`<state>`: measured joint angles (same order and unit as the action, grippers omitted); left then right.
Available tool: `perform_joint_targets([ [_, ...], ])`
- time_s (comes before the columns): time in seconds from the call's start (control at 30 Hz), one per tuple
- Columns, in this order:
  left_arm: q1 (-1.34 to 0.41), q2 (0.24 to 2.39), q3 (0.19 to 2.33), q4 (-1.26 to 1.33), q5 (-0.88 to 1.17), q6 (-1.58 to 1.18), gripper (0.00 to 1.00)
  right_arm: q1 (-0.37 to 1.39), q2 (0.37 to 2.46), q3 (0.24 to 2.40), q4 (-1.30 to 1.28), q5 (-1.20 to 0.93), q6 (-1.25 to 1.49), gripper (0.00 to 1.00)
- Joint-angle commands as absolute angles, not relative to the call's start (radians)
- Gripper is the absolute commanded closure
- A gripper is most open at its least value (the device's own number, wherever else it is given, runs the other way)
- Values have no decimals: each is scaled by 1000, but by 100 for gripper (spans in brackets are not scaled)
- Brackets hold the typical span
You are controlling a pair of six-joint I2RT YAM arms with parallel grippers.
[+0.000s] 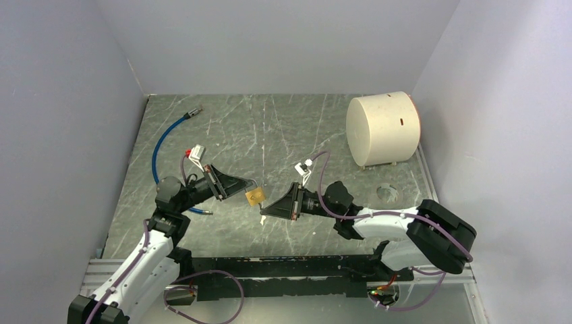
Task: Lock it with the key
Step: Lock the lock.
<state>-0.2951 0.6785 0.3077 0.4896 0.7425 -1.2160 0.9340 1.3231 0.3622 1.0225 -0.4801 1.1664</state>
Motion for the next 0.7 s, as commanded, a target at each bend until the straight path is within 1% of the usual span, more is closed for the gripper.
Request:
perform_joint_targets([
  [0.0,-279,666,347,626,658,-1220,97,953,1327,324,994,-522,1166,100],
  [0.17,-279,640,350,549,626,-1199,98,954,1295,309,951,-498,1151,100],
  [0.43,-278,645,356,530,616,-1193,98,960,1303,296,964,-492,1158,100],
  [0.5,-279,645,387,418,607,-1158,98,960,1284,288,923,-451,1154,100],
  [0.6,-279,650,453,121,572,-1060,98,960,1234,276,827,-370,1141,100],
  [0.67,-279,661,479,-9,555,-1018,97,959,1178,277,714,-276,1134,100],
])
